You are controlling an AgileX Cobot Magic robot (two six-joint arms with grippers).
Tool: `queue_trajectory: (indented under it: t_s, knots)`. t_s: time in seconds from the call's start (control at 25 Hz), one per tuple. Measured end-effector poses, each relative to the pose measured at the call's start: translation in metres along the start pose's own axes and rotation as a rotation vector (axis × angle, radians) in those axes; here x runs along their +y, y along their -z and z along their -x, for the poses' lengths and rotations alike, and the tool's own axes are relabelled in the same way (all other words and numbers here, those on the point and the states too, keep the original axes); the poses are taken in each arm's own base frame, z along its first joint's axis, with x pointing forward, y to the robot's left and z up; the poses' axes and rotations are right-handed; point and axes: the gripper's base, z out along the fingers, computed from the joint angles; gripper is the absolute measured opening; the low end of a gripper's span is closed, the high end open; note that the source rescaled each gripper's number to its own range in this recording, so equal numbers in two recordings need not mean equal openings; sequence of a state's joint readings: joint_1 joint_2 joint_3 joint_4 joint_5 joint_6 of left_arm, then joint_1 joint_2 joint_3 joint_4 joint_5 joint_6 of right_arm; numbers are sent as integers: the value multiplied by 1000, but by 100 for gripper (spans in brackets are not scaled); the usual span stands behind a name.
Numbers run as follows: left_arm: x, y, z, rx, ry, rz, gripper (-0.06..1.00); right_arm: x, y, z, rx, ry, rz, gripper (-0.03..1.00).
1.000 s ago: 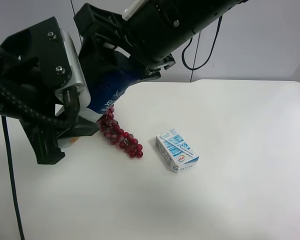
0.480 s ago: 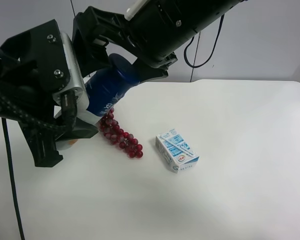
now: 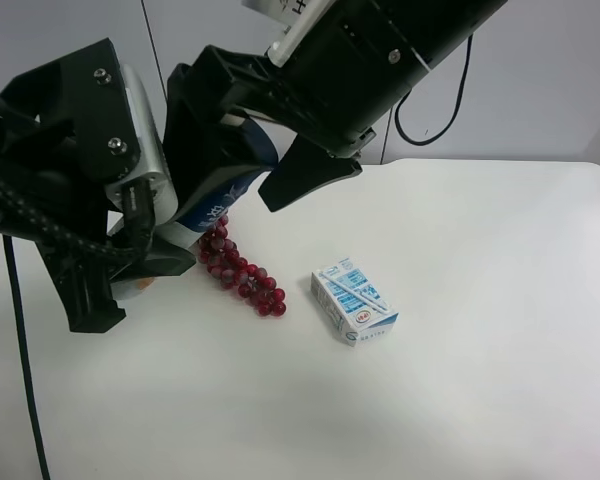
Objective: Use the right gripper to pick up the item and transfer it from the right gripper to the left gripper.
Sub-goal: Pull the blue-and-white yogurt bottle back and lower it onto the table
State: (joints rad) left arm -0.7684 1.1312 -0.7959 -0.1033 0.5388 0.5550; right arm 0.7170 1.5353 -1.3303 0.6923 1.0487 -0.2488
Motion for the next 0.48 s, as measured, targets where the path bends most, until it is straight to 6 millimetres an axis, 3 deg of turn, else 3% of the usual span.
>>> queue_trajectory:
  t_s: [0.28, 0.48]
  knots:
    - [0, 0, 0, -1, 0, 1, 6, 9, 15, -17, 118, 39, 5, 100]
    - [0, 0, 0, -2, 0, 1, 6, 15, 41, -27, 81, 85, -97, 100]
